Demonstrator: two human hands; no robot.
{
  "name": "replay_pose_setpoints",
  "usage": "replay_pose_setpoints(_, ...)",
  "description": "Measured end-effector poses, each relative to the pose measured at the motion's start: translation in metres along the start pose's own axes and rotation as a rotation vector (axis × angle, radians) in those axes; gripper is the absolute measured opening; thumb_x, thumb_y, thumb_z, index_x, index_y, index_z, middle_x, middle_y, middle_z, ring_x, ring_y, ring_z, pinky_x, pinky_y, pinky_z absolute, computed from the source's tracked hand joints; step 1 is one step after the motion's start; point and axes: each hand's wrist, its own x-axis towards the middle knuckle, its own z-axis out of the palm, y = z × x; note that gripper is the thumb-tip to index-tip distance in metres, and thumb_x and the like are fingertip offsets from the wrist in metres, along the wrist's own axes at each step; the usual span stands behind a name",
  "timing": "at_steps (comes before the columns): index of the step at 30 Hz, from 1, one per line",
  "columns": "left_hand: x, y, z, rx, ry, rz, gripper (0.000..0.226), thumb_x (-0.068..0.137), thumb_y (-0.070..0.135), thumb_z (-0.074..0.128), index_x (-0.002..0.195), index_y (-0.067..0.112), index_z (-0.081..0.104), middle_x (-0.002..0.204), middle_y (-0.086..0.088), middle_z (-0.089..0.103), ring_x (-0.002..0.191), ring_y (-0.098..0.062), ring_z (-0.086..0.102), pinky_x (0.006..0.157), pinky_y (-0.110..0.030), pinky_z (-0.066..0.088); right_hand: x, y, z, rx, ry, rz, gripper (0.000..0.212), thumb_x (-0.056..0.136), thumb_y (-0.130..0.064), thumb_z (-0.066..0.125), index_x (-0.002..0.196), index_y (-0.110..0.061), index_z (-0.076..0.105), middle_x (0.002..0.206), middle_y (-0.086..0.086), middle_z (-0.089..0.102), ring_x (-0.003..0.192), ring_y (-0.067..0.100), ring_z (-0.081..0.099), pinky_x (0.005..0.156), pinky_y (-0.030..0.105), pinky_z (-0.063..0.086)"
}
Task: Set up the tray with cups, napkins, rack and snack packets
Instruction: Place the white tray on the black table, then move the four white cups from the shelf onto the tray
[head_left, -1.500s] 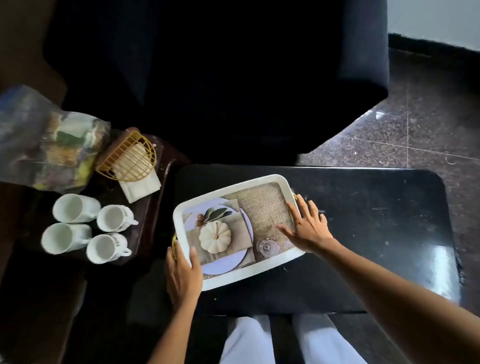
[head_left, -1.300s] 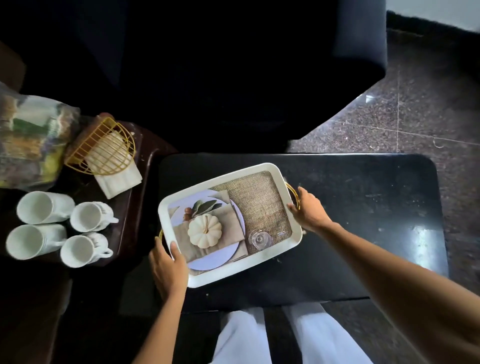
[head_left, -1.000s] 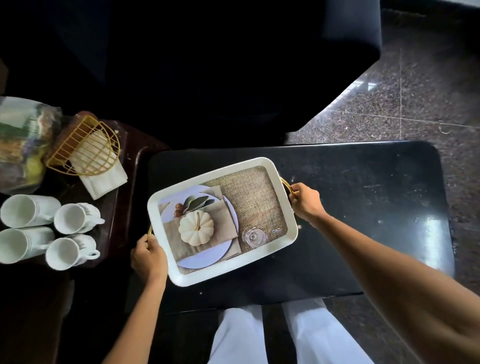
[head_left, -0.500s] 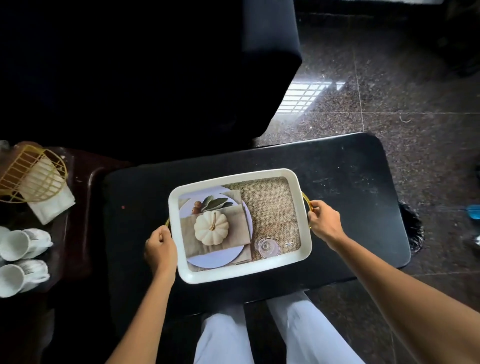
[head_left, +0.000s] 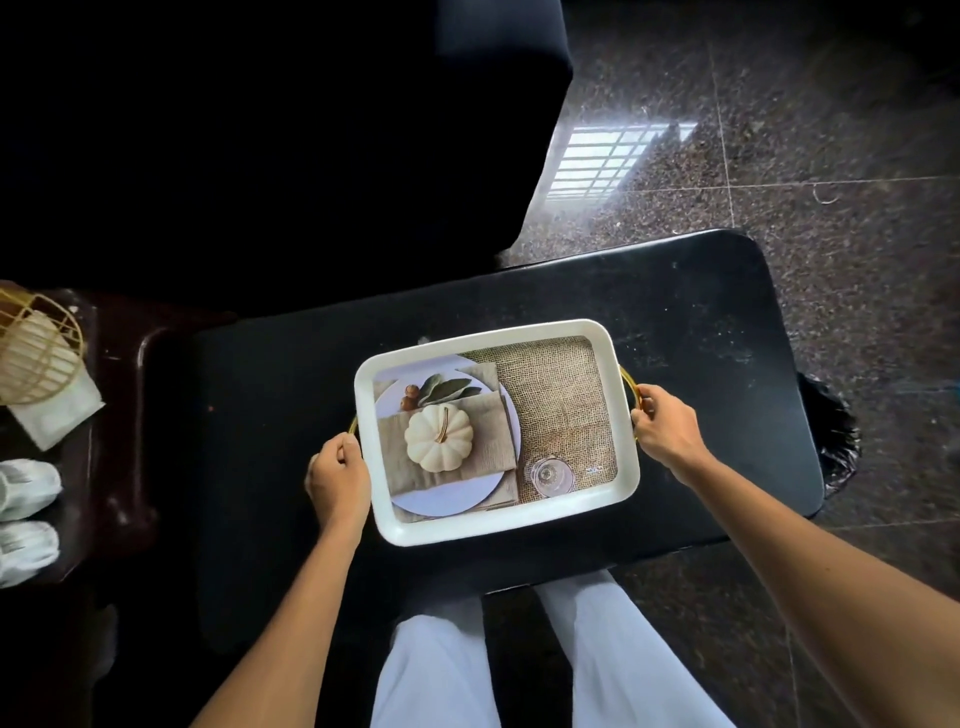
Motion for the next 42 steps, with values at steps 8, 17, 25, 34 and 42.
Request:
replay_pose_setpoints(8, -0.005, -0.003, -0.007, 0.019, -0.001, -0.035, 0.03, 0.104, 0.03, 0.038, 0.103, 0.018, 0.065, 0.109, -0.017, 0.067, 0.123, -0.04, 0.055, 0.101, -0.057, 0.05, 0.004, 0.0, 0.005, -0.026, 0.005, -0.072, 0.024, 0.094, -0.007, 0.057, 0.117, -0.007, 0.061, 0.101, 0.008, 0.065, 0.093, 0.026, 0.06, 0.087, 0.047, 0.052)
replay_pose_setpoints(17, -0.056, -0.009, -0.06, -0.509, 0.1, -0.026, 0.038, 0.108, 0.028, 0.042, 0.142, 0.014, 0.055, 0.135, -0.005, 0.062, 0.116, -0.022, 0.065, 0.099, -0.039, 0.054, -0.061, -0.044, 0.016, -0.043, 0.043, -0.378, 0.039, 0.095, -0.013, 0.059, 0.134, -0.005, 0.055, 0.131, 0.018, 0.054, 0.12, 0.031, 0.054, 0.1, 0.049, 0.048)
replay_pose_setpoints(25, -0.081, -0.065, -0.183, -0.728, 0.317, 0.029, 0.032, 0.108, 0.03, 0.042, 0.133, 0.019, 0.061, 0.121, 0.002, 0.068, 0.11, -0.013, 0.069, 0.089, -0.032, 0.056, -0.162, -0.128, 0.093, 0.067, -0.139, -0.652, 0.028, 0.094, -0.009, 0.064, 0.122, -0.005, 0.062, 0.114, 0.014, 0.066, 0.089, 0.019, 0.065, 0.069, 0.017, 0.047)
replay_pose_setpoints(34, -0.001, -0.146, -0.316, -0.873, 0.411, -0.08, 0.032, 0.108, 0.028, 0.044, 0.132, 0.015, 0.061, 0.125, -0.007, 0.067, 0.112, -0.021, 0.068, 0.09, -0.034, 0.056, -0.274, -0.247, 0.255, 0.179, -0.303, -0.731, 0.023, 0.091, -0.007, 0.068, 0.114, -0.012, 0.067, 0.104, 0.002, 0.068, 0.087, 0.0, 0.066, 0.072, -0.001, 0.046)
replay_pose_setpoints(42, 0.076, -0.171, -0.36, -0.916, 0.208, -0.125, 0.023, 0.106, 0.026, 0.047, 0.121, 0.019, 0.064, 0.127, -0.006, 0.066, 0.115, -0.022, 0.066, 0.095, -0.035, 0.054, -0.313, -0.33, 0.383, 0.174, -0.336, -0.708, 0.026, 0.091, -0.009, 0.069, 0.116, -0.009, 0.065, 0.114, 0.003, 0.067, 0.097, 0.008, 0.067, 0.072, 0.003, 0.05)
